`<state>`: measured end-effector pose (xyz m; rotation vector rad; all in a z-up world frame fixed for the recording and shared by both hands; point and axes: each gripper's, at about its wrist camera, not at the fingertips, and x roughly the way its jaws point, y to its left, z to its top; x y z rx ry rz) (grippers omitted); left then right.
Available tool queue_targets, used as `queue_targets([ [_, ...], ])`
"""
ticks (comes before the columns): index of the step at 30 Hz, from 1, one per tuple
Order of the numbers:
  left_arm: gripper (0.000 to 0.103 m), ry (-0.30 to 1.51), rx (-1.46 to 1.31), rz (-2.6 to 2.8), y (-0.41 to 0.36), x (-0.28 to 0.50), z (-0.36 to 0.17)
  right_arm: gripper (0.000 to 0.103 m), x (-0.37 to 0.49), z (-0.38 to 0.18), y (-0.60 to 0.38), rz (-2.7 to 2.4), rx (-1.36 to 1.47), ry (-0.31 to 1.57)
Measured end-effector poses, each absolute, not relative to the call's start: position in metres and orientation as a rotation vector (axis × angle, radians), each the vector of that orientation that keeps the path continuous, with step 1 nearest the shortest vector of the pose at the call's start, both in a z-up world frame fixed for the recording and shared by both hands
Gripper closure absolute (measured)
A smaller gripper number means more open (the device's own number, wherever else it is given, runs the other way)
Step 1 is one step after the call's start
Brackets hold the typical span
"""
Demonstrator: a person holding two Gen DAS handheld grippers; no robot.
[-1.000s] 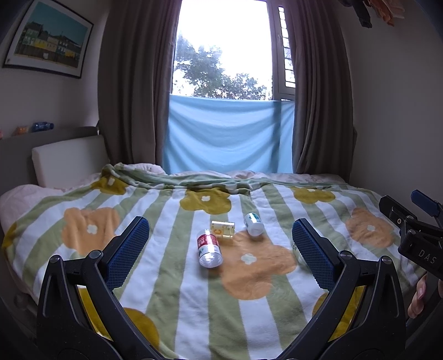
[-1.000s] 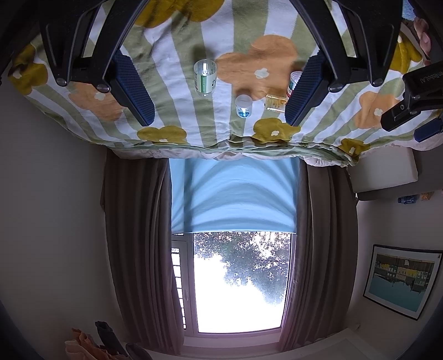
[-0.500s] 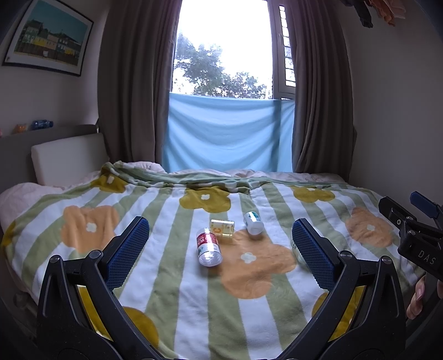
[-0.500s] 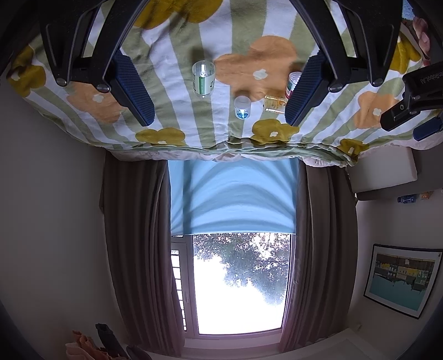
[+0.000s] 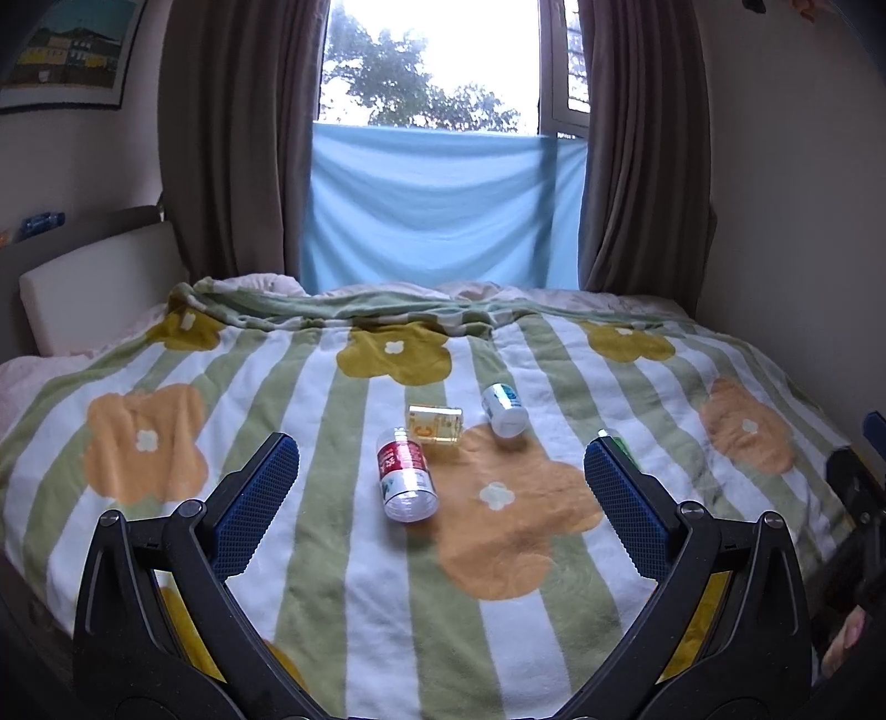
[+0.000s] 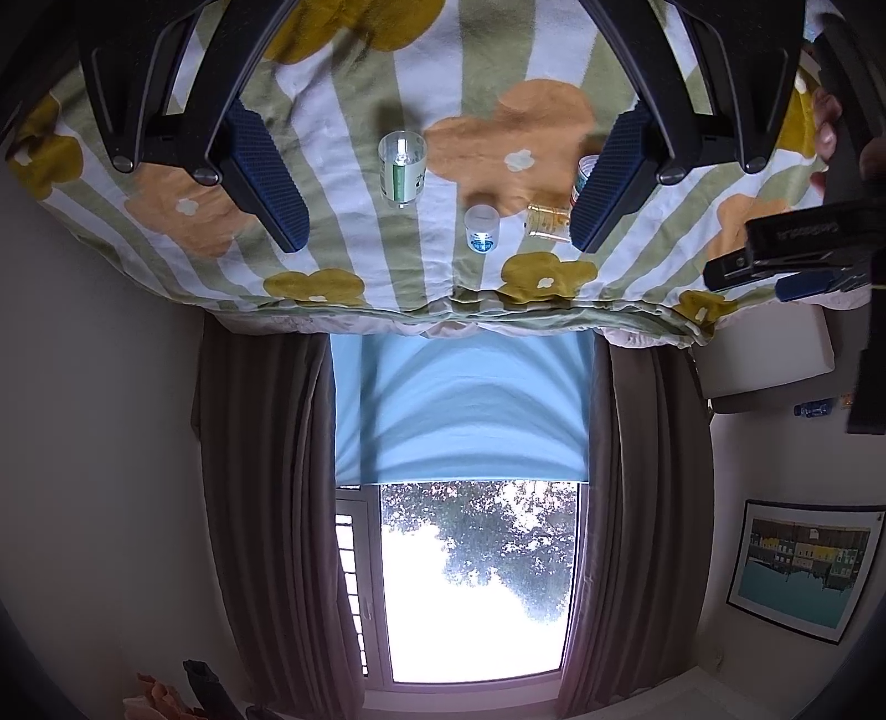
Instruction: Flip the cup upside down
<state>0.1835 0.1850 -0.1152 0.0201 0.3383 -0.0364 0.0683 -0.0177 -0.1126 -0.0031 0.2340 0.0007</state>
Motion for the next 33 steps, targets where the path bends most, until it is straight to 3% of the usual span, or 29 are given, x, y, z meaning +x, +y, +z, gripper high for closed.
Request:
queue_targets([
  [10,0.0,0.715,0.053,-0.021,0.201,0.39,-0.176,0.009,0.108,-0.14,-0.016,0.042,-0.004,0.31],
  [21,0.001,1.002,-0.018,-0.004,0.223,0.496,-0.269,0.009,0.185,-0.208,-0.004,0.089,-0.016,0.51],
  [24,0.007,1.047,-0.033,-0.006,0.224,0.509,-0.282,0.009,0.197,-0.224,0.0,0.1,-0.026,0.563],
  [29,0.034,1.12,-0.038,-0.015,0.22,0.518,-0.299,0.009,0.208,-0.239,0.002,0.116,-0.027,0.615],
  [33,0.037,1.138,-0.045,-0.021,0.222,0.517,-0.304,0.009,0.213,-0.243,0.002,0.126,-0.019,0.627],
])
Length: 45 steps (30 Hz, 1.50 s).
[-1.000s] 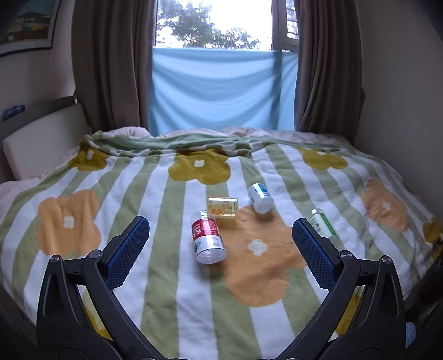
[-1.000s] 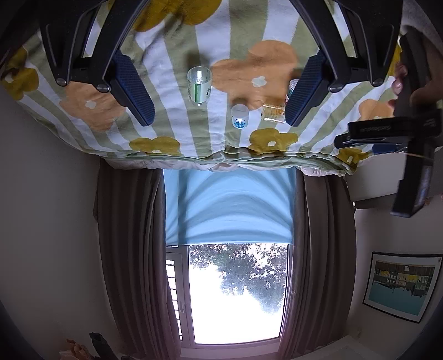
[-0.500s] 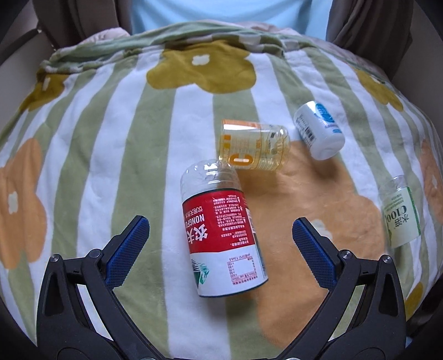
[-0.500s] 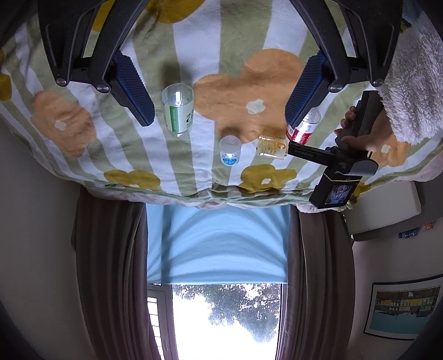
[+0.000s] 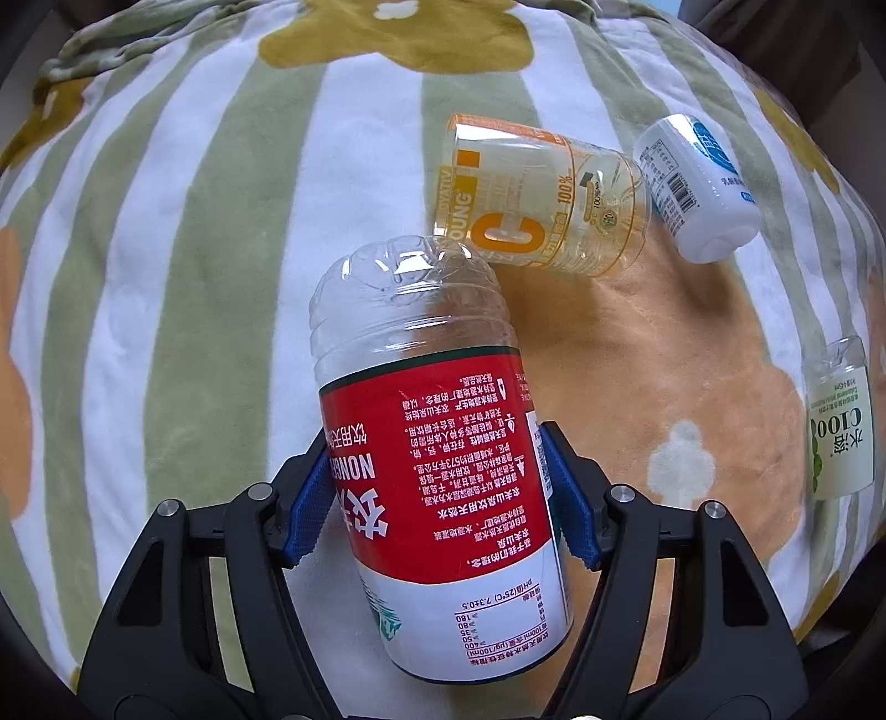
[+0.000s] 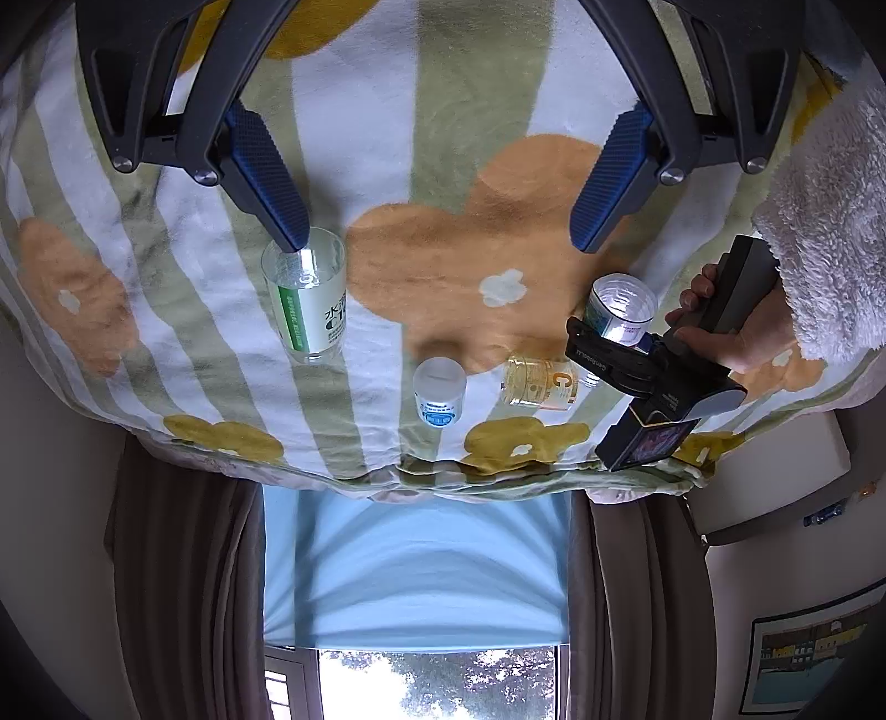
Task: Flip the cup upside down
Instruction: 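Grasp the red-labeled plastic bottle lying on the bed with the left tool and lift it, then close the right tool on the bottle's neck while the left tool holds the bottle upright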
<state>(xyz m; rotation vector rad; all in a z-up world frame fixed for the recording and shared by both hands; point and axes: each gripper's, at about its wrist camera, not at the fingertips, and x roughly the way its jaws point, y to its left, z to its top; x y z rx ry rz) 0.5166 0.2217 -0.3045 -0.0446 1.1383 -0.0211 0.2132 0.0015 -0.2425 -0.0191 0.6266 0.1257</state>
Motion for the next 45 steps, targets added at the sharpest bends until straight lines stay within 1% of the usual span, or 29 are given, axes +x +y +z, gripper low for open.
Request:
queue_targets([
  [5,0.039,1.143,-0.097,-0.066,0.225,0.508,-0.3,0.009,0.212,-0.242,0.005,0.132,-0.018,0.628],
  [11,0.039,1.127,-0.095,-0.113,0.216,0.485,-0.284,0.009,0.206,-0.235,0.007,0.141,-0.013,0.615],
  [20,0.039,1.149,-0.067,-0.296,0.167,0.404,-0.254,0.009,0.179,-0.214,-0.001,0.127,-0.005,0.582],
  [26,0.039,1.189,-0.047,-0.335,0.133,0.36,-0.278,0.009,0.157,-0.208,-0.012,0.121,0.023,0.58],
  [30,0.039,1.219,-0.042,-0.322,0.114,0.352,-0.305,0.009,0.145,-0.207,-0.022,0.096,0.042,0.588],
  [34,0.039,1.222,-0.002,-0.303,0.107,0.346,-0.321,0.009,0.137,-0.204,-0.032,0.065,0.049,0.599],
  [37,0.036,1.192,0.044,-0.304,0.1,0.343,-0.32,0.009,0.133,-0.203,-0.039,0.054,0.059,0.601],
  [39,0.019,1.176,0.051,-0.305,0.097,0.339,-0.316,0.009,0.134,-0.202,-0.042,0.052,0.071,0.603],
  [40,0.005,1.161,0.053,-0.299,0.098,0.336,-0.313,0.009,0.133,-0.202,-0.043,0.055,0.077,0.604],
  [41,0.0,1.144,0.056,-0.295,0.099,0.333,-0.309,0.009,0.134,-0.201,-0.044,0.058,0.081,0.605],
  [45,0.0,1.107,0.058,-0.278,0.107,0.319,-0.291,0.009,0.139,-0.195,-0.051,0.099,0.126,0.621],
])
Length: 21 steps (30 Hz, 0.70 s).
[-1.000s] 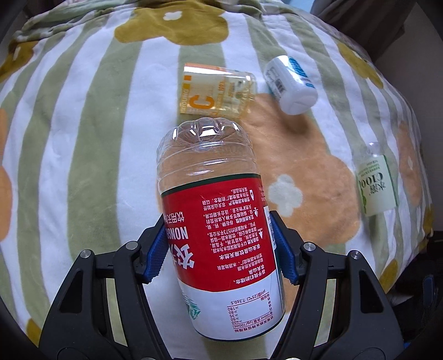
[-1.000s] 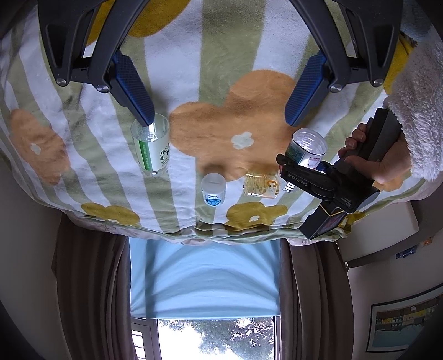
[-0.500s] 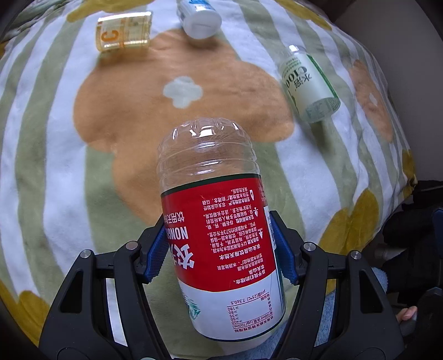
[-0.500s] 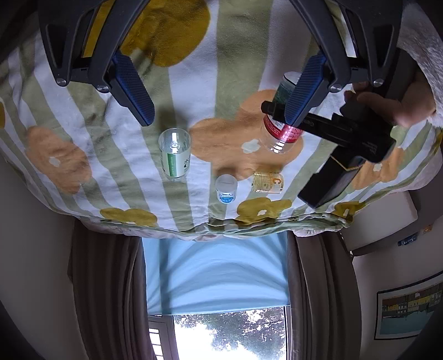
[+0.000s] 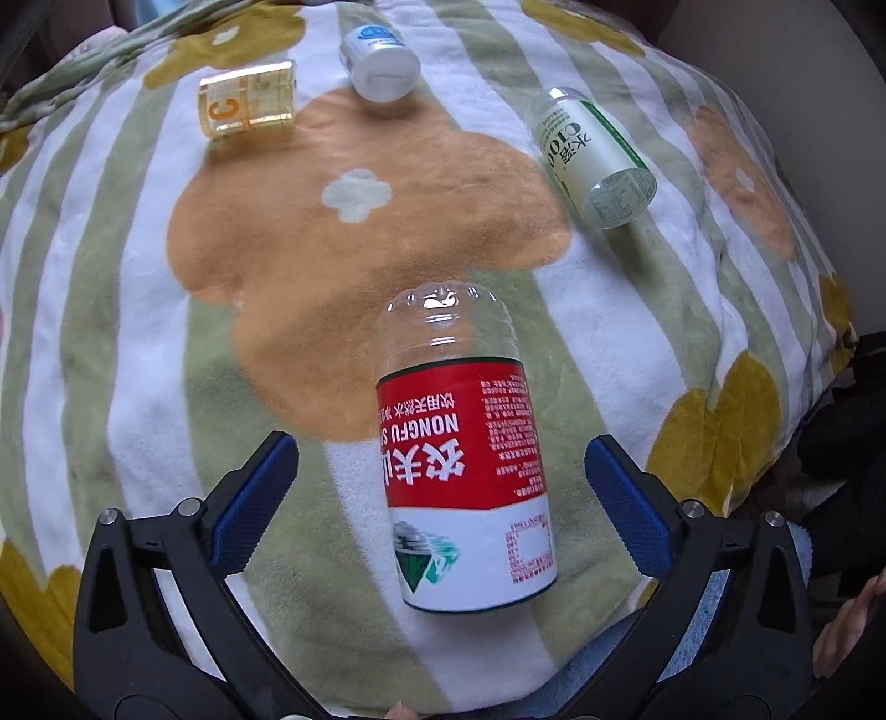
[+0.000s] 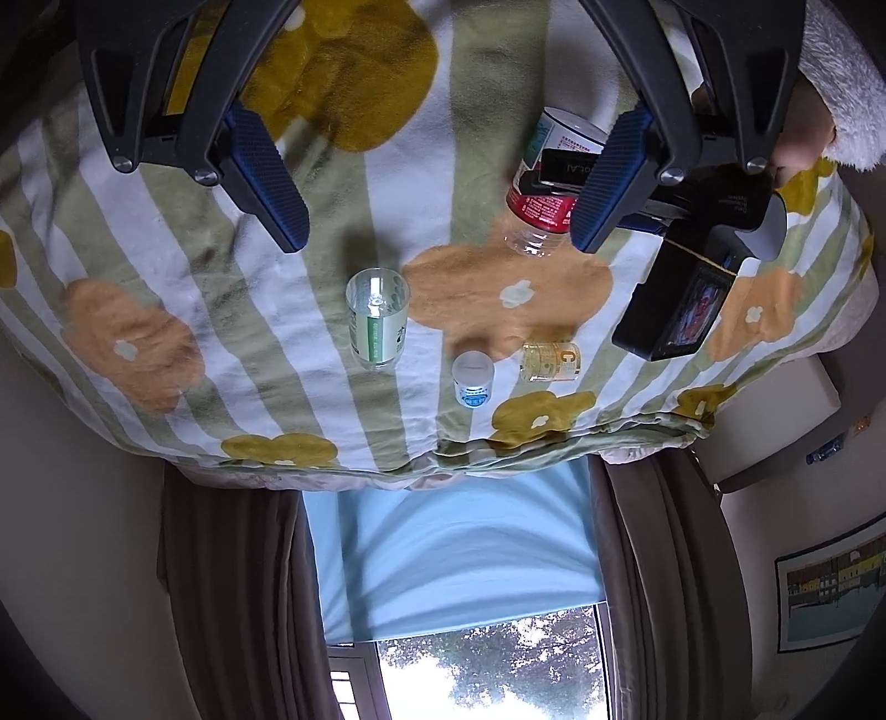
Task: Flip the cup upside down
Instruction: 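Close the right tool on the bottle's neck while the left tool holds the bottle upright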
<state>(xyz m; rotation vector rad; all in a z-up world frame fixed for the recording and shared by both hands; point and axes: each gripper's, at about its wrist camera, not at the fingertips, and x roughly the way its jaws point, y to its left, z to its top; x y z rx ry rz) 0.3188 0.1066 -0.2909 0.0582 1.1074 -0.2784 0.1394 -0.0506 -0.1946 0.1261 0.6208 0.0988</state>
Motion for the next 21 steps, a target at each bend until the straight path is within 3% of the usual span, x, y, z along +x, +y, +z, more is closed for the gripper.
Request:
queue_targets([
  [6,0.0,1.068,-0.028,-0.256,0.144,0.281,-0.273,0.009,0.186,-0.196,-0.044,0.294,0.195,0.832],
  [10,0.0,1.053,-0.064,-0.225,0.166,0.26,-0.268,0.009,0.227,-0.231,-0.021,0.42,0.278,1.087],
  [21,0.0,1.035,-0.177,-0.206,0.202,0.235,-0.274,0.01,0.298,-0.311,0.04,0.421,0.326,1.491],
])
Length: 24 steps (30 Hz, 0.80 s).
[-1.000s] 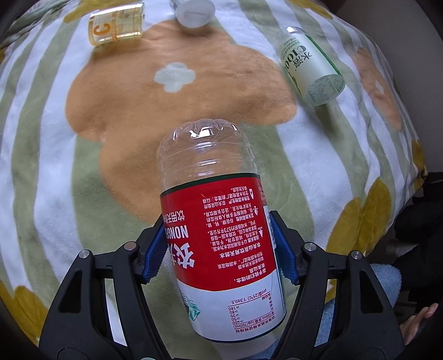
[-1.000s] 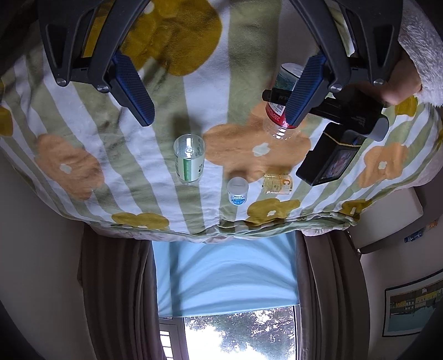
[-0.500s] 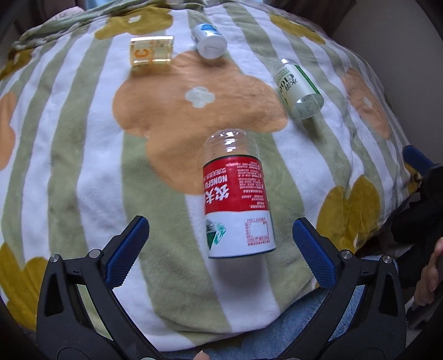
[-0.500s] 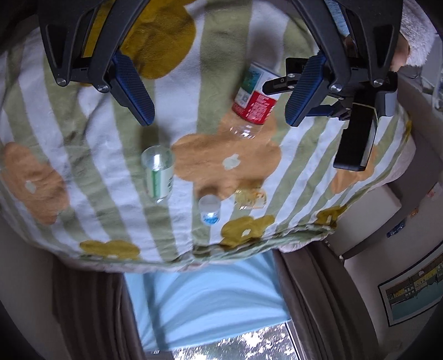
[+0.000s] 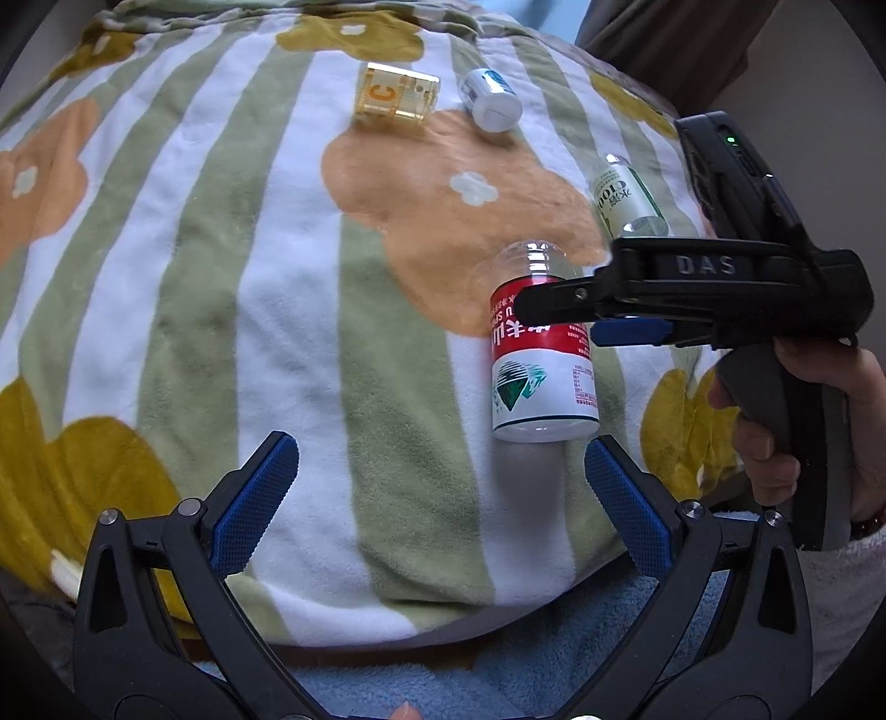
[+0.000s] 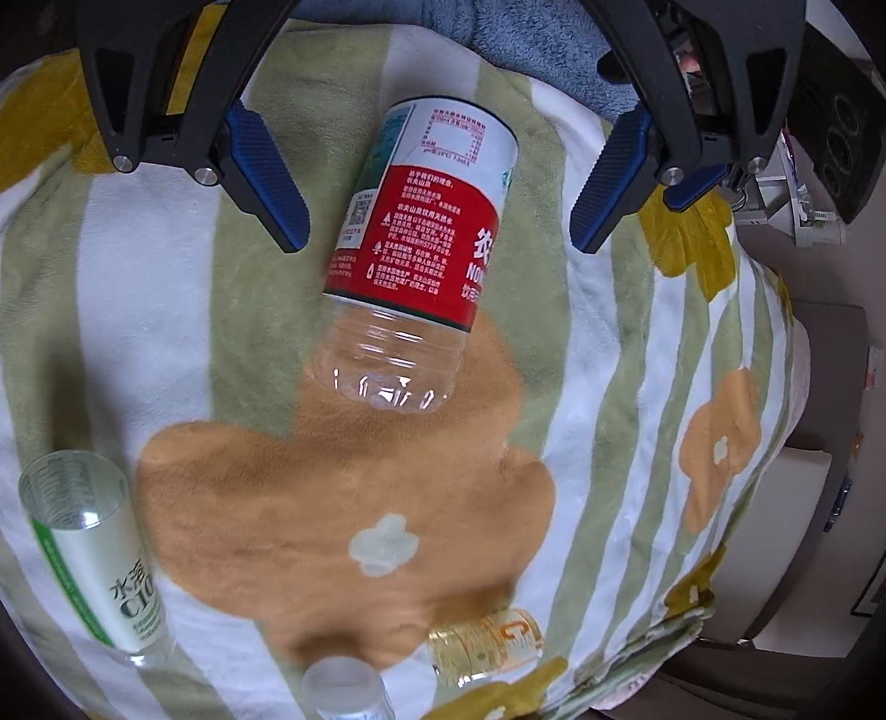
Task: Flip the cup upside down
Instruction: 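Close the right tool on the bottle's neck while the left tool holds the bottle upright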
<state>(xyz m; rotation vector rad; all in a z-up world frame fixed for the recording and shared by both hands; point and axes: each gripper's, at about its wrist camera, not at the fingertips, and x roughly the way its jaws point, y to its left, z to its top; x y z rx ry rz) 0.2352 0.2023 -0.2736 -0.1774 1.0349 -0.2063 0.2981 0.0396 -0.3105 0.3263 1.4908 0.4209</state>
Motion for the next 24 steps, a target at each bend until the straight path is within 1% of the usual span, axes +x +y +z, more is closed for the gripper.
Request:
queue_targets([
  [2,0.0,1.034,-0.189,-0.208,0.205,0.233,-0.276,0.022,0.305,-0.32,0.044,0.405,0.33,1.532],
  [4,0.0,1.033,-0.196,-0.21,0.206,0.232,-0.278,0.026,0.311,-0.327,0.046,0.384,0.333,1.554],
  [7,0.0,1.037,-0.196,-0.211,0.208,0.233,-0.279,0.027,0.319,-0.334,0.047,0.35,0.325,1.569],
  [8,0.0,1.038,-0.194,-0.209,0.208,0.234,-0.279,0.033,0.32,-0.336,0.048,0.341,0.308,1.578],
  [11,0.0,1.033,-0.194,-0.204,0.211,0.234,-0.279,0.042,0.322,-0.343,0.05,0.348,0.308,1.598],
  [18,0.0,1.006,-0.19,-0.193,0.214,0.233,-0.277,0.043,0.322,-0.337,0.049,0.382,0.324,1.565],
  [21,0.0,0.995,-0.187,-0.178,0.217,0.236,-0.279,0.043,0.321,-0.324,0.045,0.407,0.344,1.491],
  [24,0.0,0.989,-0.207,-0.165,0.221,0.239,-0.282,0.043,0.317,-0.307,0.043,0.439,0.317,1.353],
])
